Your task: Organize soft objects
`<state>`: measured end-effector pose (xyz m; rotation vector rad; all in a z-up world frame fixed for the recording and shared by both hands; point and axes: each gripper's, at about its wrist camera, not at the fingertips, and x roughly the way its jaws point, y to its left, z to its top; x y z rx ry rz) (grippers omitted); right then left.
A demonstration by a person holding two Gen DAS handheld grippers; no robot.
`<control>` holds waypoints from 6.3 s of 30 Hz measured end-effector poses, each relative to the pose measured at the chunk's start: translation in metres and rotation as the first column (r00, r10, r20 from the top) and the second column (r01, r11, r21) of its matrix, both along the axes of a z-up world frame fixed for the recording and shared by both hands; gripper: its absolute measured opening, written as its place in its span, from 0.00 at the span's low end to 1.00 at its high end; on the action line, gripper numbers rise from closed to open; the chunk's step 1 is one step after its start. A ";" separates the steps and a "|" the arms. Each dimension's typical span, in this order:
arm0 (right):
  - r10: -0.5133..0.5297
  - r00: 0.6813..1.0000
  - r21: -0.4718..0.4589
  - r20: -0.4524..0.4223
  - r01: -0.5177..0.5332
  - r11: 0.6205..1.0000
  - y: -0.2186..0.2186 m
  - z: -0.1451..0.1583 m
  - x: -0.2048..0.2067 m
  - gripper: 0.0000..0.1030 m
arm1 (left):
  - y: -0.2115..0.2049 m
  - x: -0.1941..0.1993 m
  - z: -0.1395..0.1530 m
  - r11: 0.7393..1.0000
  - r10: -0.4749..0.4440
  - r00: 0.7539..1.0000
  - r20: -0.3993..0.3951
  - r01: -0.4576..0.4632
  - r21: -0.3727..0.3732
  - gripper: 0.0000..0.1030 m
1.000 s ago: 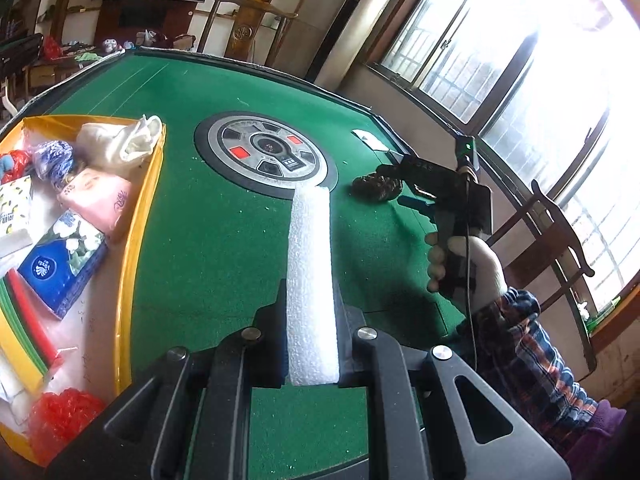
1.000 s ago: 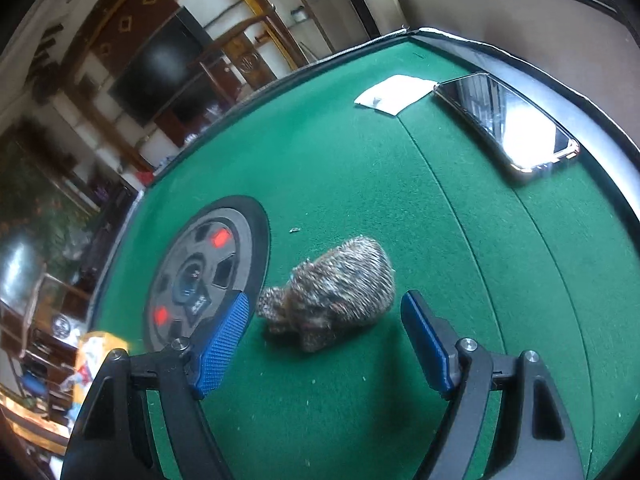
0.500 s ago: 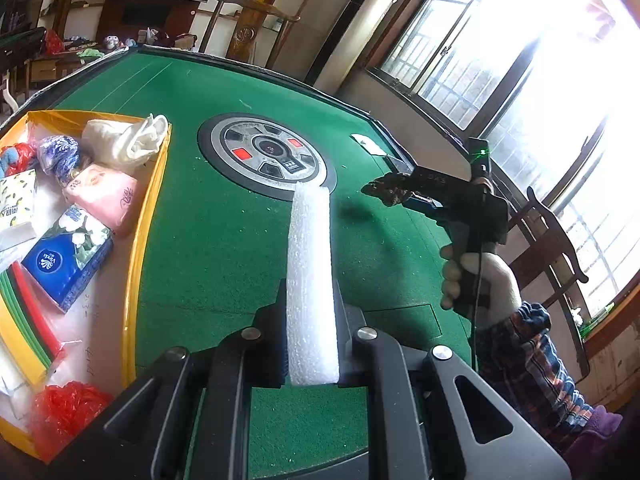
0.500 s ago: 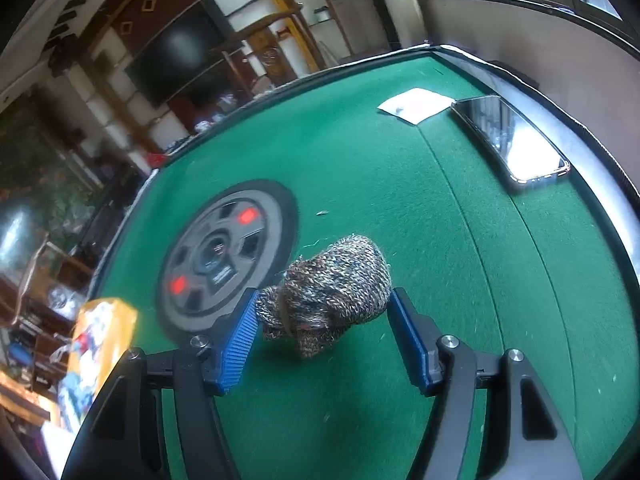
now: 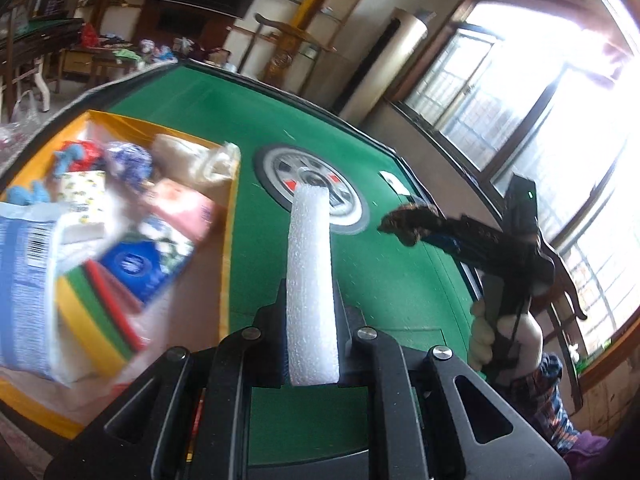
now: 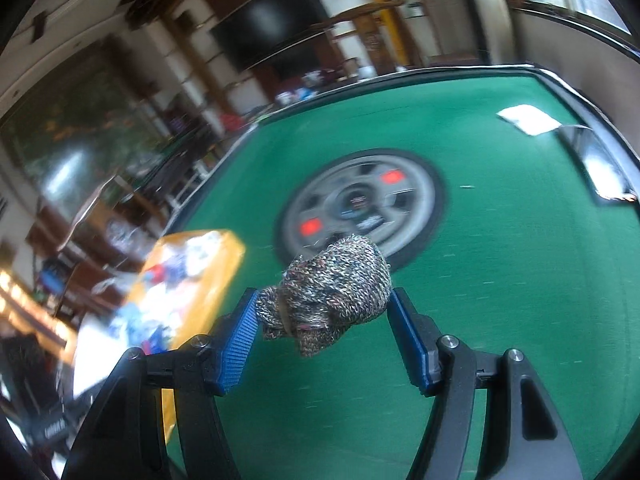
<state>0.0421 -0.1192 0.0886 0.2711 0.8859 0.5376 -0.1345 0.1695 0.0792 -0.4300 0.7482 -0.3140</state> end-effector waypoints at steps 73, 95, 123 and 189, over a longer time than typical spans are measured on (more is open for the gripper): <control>0.155 0.984 0.003 0.085 -0.156 0.988 0.098 -0.041 -0.007 0.73 | 0.105 0.120 -0.047 0.912 0.386 0.899 -0.207 -0.338 0.234 0.37; 0.147 0.986 -0.030 0.074 -0.146 0.989 0.099 -0.048 -0.006 0.73 | 0.075 0.083 0.006 0.826 0.396 0.918 -0.027 -0.343 0.447 0.60; 0.088 0.995 -0.105 0.053 -0.082 0.991 0.091 -0.059 -0.004 0.73 | 0.126 0.028 -0.034 0.759 0.524 0.847 -0.094 -0.414 0.502 0.65; 0.402 0.887 -0.425 0.227 -0.281 0.861 0.217 -0.031 -0.161 0.81 | 0.112 -0.057 -0.012 0.721 0.610 0.780 0.139 -0.620 0.310 1.00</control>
